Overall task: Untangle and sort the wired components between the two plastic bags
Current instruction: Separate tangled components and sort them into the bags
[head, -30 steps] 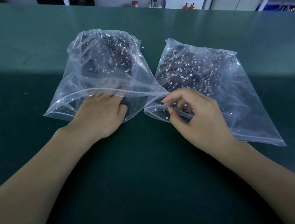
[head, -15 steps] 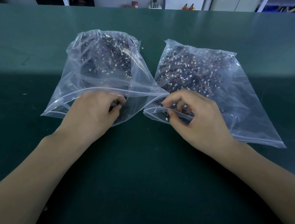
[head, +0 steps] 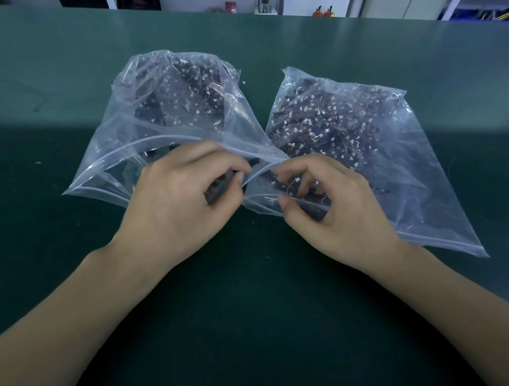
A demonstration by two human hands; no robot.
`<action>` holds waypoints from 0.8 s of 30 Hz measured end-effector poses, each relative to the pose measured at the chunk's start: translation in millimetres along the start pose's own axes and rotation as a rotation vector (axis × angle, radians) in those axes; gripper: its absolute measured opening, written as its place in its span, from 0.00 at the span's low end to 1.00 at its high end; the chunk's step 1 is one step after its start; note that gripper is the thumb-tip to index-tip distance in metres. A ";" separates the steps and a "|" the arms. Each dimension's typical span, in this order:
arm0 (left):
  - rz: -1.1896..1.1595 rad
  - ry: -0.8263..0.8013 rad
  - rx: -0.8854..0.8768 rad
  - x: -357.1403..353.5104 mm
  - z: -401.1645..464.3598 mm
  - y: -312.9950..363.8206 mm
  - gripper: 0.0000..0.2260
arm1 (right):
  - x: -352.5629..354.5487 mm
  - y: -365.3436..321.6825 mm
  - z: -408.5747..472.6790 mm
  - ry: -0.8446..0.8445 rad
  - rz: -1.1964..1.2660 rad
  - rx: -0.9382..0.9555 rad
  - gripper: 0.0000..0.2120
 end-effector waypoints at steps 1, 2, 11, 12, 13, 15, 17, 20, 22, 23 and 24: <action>-0.042 0.010 -0.017 -1.2 -1.1 4.5 0.05 | -0.2 -0.7 0.1 0.003 -0.001 0.009 0.15; -0.084 0.010 -0.033 -3.0 -2.3 9.2 0.06 | 0.2 -1.2 0.4 0.010 -0.001 0.020 0.16; -0.199 0.081 -0.049 -4.7 -6.0 16.5 0.08 | 6.7 -3.9 2.7 0.115 0.021 0.127 0.04; -0.206 0.076 -0.036 -4.9 -6.1 15.6 0.08 | 7.0 -4.5 2.8 0.121 0.024 0.132 0.04; -0.215 0.068 -0.023 -5.4 -6.1 14.8 0.07 | 7.2 -5.4 2.8 0.125 0.027 0.136 0.04; -0.233 0.048 -0.009 -7.0 -6.0 13.4 0.05 | 8.2 -6.6 3.0 0.132 0.026 0.144 0.04; -0.237 0.032 0.005 -8.7 -6.2 11.5 0.02 | 9.5 -7.4 2.9 0.139 0.025 0.146 0.04; -0.231 0.029 0.033 -9.4 -6.2 9.0 0.02 | 9.9 -8.3 2.6 0.141 0.031 0.140 0.03; -0.253 0.043 0.030 -8.7 -6.3 9.5 0.02 | 9.7 -8.1 3.0 0.139 0.035 0.133 0.03; -0.266 0.053 0.025 -8.0 -6.3 10.1 0.01 | 9.5 -7.8 3.2 0.137 0.036 0.129 0.03; -0.273 0.062 0.018 -7.4 -6.2 11.0 0.02 | 9.5 -7.1 3.1 0.134 0.037 0.125 0.03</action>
Point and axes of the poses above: each hand's wrist, its own z-axis towards the middle knuckle, its own x-axis out of the back of the hand, y = z × x, the point moved 6 cm from there along z, towards the middle knuckle, and after that the axes turned 1 degree about -y, right-handed, at the moved point
